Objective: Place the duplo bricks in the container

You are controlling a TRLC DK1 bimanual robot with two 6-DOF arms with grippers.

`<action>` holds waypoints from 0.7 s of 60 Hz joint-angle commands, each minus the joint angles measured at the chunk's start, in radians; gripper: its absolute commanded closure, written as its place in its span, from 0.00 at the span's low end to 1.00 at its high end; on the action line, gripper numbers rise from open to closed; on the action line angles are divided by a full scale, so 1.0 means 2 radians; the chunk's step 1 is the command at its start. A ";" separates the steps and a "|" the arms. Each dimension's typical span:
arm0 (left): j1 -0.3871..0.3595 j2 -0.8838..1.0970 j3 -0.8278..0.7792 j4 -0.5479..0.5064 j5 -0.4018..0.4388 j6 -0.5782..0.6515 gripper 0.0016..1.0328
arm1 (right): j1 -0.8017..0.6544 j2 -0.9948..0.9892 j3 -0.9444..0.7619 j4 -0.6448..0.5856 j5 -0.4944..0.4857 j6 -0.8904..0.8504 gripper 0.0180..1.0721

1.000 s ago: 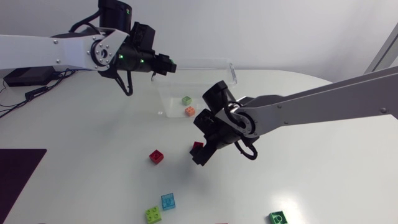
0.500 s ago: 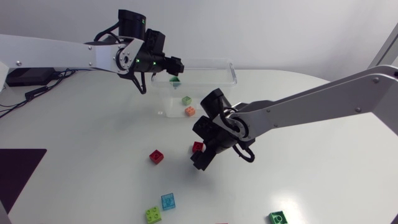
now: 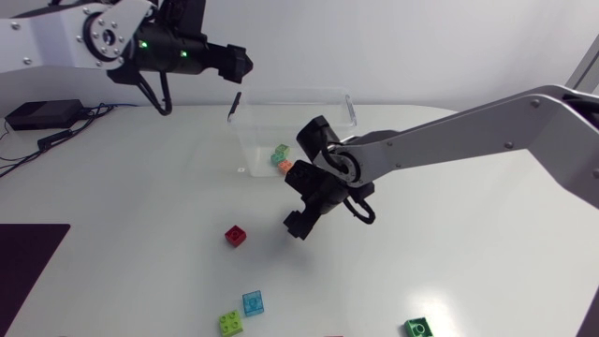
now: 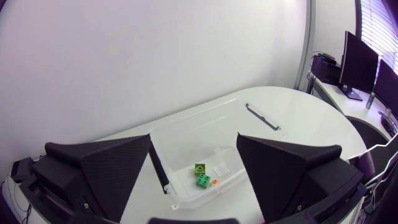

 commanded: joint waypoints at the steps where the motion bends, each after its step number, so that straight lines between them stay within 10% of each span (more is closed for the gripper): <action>1: 0.008 -0.032 -0.028 -0.018 0.007 0.011 0.05 | -0.003 0.022 0.015 -0.020 -0.003 -0.020 0.09; 23: 0.037 -0.125 -0.096 -0.111 0.019 0.052 0.05 | -0.001 0.059 0.079 -0.089 -0.003 -0.046 0.20; 42: 0.060 -0.157 -0.125 -0.170 0.029 0.088 0.05 | 0.008 0.088 0.115 -0.132 0.000 -0.053 0.57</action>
